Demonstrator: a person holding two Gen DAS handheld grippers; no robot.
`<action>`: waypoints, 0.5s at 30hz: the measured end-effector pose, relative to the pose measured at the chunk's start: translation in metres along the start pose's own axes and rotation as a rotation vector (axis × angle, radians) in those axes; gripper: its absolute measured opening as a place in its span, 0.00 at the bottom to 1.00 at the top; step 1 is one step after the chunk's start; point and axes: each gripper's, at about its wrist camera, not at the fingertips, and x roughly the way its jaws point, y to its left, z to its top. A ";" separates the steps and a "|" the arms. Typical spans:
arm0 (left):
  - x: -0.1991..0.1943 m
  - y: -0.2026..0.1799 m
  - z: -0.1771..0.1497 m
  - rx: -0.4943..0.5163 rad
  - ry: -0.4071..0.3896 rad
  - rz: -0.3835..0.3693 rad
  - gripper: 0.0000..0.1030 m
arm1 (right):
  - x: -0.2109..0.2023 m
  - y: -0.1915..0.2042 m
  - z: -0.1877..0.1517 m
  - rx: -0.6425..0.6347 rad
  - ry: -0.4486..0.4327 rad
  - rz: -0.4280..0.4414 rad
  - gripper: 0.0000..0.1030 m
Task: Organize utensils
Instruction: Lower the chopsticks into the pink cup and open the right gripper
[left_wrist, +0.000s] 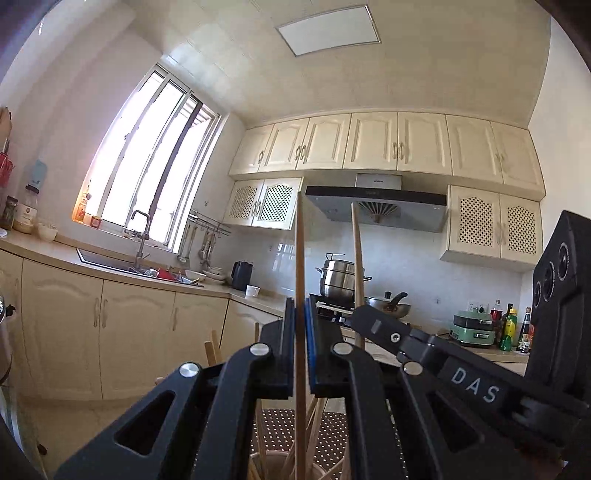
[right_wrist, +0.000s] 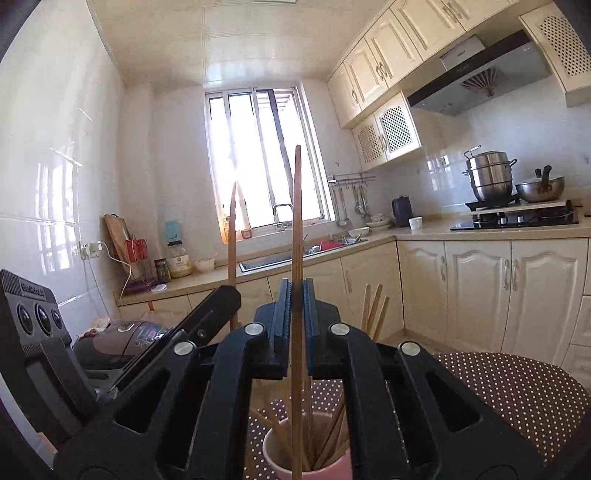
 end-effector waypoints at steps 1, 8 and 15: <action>0.001 -0.001 -0.001 0.007 -0.009 0.006 0.06 | 0.001 0.000 0.000 -0.002 -0.010 -0.001 0.07; 0.017 0.001 -0.012 0.017 -0.008 0.026 0.06 | 0.014 -0.005 -0.005 -0.001 -0.030 -0.006 0.07; 0.019 0.000 -0.023 0.034 -0.013 0.042 0.06 | 0.016 -0.008 -0.014 0.002 -0.020 -0.006 0.07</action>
